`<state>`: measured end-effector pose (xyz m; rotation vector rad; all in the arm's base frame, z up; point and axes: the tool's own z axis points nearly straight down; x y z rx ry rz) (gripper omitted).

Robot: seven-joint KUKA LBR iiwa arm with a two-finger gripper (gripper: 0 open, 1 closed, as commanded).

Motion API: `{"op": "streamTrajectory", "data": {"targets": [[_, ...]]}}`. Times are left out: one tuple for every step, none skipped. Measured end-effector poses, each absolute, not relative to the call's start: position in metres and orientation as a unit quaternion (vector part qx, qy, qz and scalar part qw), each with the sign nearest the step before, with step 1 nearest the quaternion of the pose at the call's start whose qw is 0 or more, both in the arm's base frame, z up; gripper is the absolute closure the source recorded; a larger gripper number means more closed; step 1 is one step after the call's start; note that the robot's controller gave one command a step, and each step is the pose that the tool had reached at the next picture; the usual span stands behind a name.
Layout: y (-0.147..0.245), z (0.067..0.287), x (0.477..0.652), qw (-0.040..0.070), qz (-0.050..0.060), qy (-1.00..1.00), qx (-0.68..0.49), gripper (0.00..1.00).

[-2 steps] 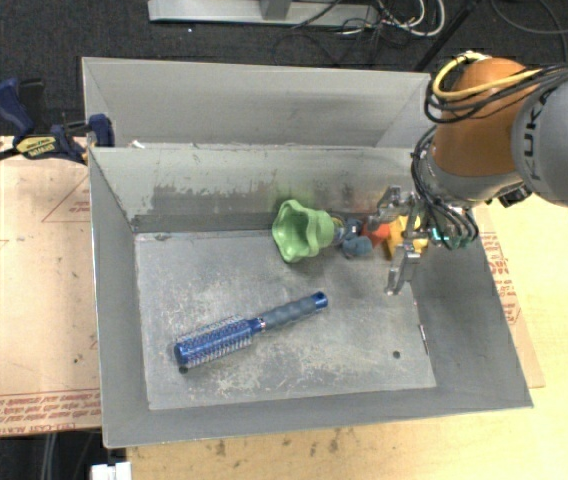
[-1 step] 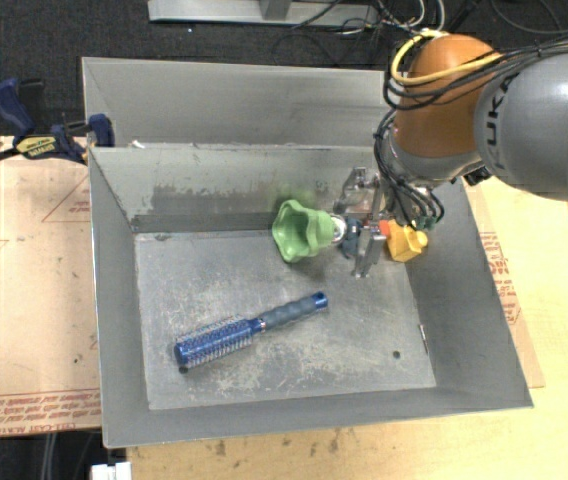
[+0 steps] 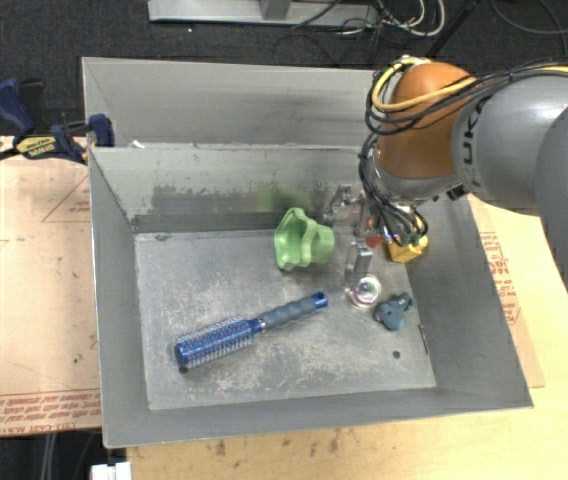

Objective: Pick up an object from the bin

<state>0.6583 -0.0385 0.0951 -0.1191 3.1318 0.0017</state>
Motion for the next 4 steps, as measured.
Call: {"op": "streamTrajectory", "data": {"targets": [[0.028, 0.173, 0.648, 0.006, 0.002, 0.997, -0.071, 0.0], [0.079, 0.113, 0.605, -0.002, 0.002, 0.992, -0.123, 0.0], [0.057, 0.073, 0.617, 0.008, 0.003, 0.989, -0.146, 0.0], [0.092, 0.076, 0.576, 0.011, 0.0, 0.984, -0.177, 0.0]]}}
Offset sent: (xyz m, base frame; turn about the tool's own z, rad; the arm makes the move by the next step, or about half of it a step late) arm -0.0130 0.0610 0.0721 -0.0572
